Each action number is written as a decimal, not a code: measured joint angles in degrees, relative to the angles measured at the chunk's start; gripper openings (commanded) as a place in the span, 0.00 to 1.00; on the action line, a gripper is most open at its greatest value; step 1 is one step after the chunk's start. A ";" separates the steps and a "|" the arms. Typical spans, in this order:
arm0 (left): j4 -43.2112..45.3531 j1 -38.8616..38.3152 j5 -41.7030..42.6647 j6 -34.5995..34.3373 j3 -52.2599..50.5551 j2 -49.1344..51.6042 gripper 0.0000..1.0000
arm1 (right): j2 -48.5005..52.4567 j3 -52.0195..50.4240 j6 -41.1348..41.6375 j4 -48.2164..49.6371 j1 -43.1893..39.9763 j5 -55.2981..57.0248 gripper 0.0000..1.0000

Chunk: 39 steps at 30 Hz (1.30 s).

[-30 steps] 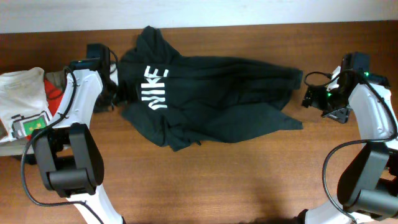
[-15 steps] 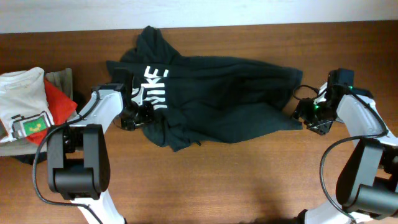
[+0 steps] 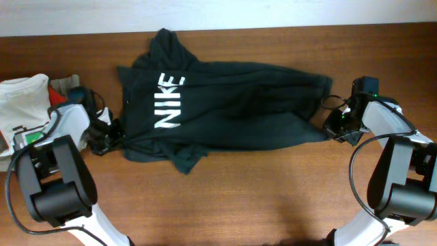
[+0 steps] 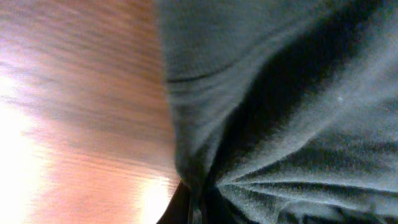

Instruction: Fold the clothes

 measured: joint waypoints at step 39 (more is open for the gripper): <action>-23.19 -35.58 9.03 1.44 1.22 1.44 0.00 | -23.04 0.00 -0.44 -22.82 -2.49 29.73 0.04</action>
